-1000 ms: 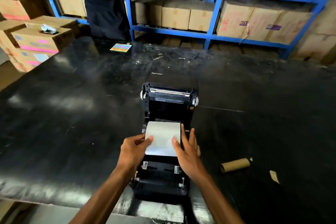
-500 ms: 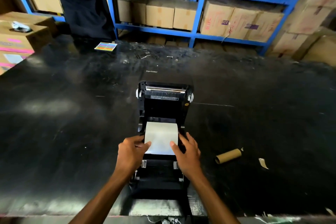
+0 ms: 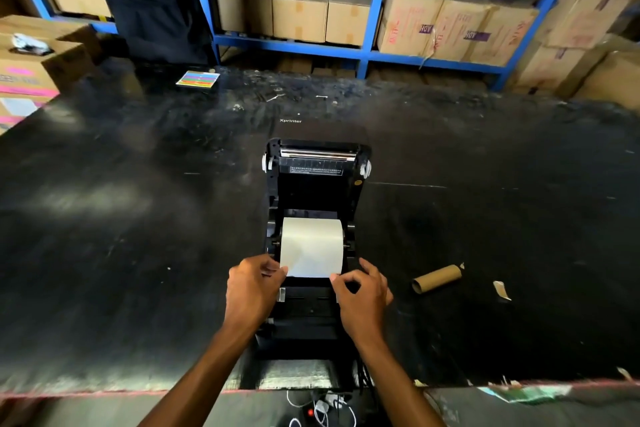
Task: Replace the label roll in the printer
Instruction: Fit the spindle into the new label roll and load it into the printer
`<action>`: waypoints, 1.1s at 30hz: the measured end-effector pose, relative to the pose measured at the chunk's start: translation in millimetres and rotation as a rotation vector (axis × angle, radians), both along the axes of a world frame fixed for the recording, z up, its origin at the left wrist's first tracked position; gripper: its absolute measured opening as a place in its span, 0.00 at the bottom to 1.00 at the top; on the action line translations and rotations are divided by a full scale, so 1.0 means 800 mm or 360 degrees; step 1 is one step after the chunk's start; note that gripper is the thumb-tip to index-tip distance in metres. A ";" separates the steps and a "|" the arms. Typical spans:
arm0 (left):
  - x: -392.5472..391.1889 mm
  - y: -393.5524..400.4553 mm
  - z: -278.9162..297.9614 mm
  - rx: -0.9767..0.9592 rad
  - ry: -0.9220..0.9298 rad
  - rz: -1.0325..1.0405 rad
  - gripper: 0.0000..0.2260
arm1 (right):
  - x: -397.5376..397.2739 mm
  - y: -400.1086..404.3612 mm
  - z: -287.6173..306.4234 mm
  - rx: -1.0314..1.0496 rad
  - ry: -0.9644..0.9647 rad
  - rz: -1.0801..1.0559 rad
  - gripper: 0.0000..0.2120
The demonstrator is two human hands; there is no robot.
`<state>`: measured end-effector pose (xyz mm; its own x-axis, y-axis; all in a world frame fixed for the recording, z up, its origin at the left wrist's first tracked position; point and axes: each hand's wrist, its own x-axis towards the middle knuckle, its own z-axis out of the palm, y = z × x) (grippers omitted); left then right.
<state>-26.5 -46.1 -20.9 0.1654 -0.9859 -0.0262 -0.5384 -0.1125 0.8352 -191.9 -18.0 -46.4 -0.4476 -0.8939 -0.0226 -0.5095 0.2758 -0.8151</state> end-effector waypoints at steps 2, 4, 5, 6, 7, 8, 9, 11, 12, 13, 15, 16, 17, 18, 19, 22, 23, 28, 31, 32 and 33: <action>0.000 0.002 0.001 -0.0003 0.0043 -0.0008 0.05 | -0.002 0.003 0.000 0.0023 -0.0033 0.0026 0.08; 0.000 0.001 0.000 -0.0002 0.0082 -0.0004 0.05 | -0.006 0.005 0.003 0.0054 -0.0091 0.0021 0.07; 0.000 0.001 0.000 0.0001 0.0097 0.0005 0.04 | -0.008 0.004 0.005 0.0063 -0.0125 0.0007 0.07; 0.000 0.000 -0.001 0.0005 0.0116 0.0021 0.03 | -0.011 0.004 0.007 0.0064 -0.0158 -0.0006 0.07; 0.000 0.000 -0.001 0.0016 0.0145 0.0040 0.02 | -0.013 0.003 0.008 0.0063 -0.0182 -0.0015 0.08; -0.001 0.000 -0.002 0.0030 0.0182 0.0058 0.02 | -0.014 0.001 0.009 0.0061 -0.0191 -0.0020 0.08; -0.001 0.001 -0.003 0.0046 0.0219 0.0072 0.03 | -0.015 0.000 0.010 0.0060 -0.0188 -0.0015 0.09; -0.001 0.002 -0.005 0.0072 0.0278 0.0073 0.03 | -0.016 -0.001 0.010 0.0060 -0.0178 0.0008 0.10; 0.000 0.003 -0.005 0.0075 0.0292 0.0060 0.04 | -0.017 -0.002 0.009 0.0063 -0.0184 0.0023 0.09; 0.001 0.003 -0.005 0.0071 0.0292 0.0040 0.05 | -0.019 -0.002 0.007 0.0067 -0.0204 0.0042 0.09; 0.003 0.003 -0.005 0.0065 0.0275 -0.0007 0.05 | -0.022 -0.004 0.004 0.0069 -0.0260 0.0090 0.08; 0.005 0.002 -0.005 0.0066 0.0268 -0.0031 0.05 | -0.023 -0.006 0.003 0.0076 -0.0275 0.0111 0.07; 0.006 0.001 -0.005 0.0069 0.0262 -0.0049 0.06 | -0.024 -0.007 0.003 0.0086 -0.0278 0.0129 0.07; 0.008 0.001 -0.006 0.0070 0.0259 -0.0065 0.06 | -0.026 -0.008 0.002 0.0097 -0.0277 0.0144 0.06; 0.008 0.000 -0.007 0.0068 0.0252 -0.0081 0.07 | -0.027 -0.009 0.003 0.0111 -0.0274 0.0159 0.06; 0.009 -0.002 -0.012 0.0044 0.0191 -0.0146 0.08 | -0.029 -0.007 0.008 0.0185 -0.0180 0.0206 0.06; 0.009 -0.002 -0.015 0.0017 0.0138 -0.0170 0.07 | -0.029 -0.007 0.009 0.0206 -0.0131 0.0219 0.06; 0.015 -0.006 -0.022 -0.0004 -0.0108 -0.0317 0.08 | -0.030 -0.004 0.007 0.0260 -0.0076 0.0303 0.03; 0.019 -0.010 -0.021 0.0064 -0.0102 -0.0369 0.08 | -0.031 -0.004 0.007 0.0286 -0.0154 0.0344 0.03; 0.020 -0.011 -0.021 0.0074 -0.0065 -0.0375 0.09 | -0.032 -0.004 0.006 0.0299 -0.0195 0.0360 0.05; 0.021 -0.011 -0.021 0.0076 -0.0018 -0.0371 0.08 | -0.034 -0.005 0.005 0.0306 -0.0235 0.0371 0.05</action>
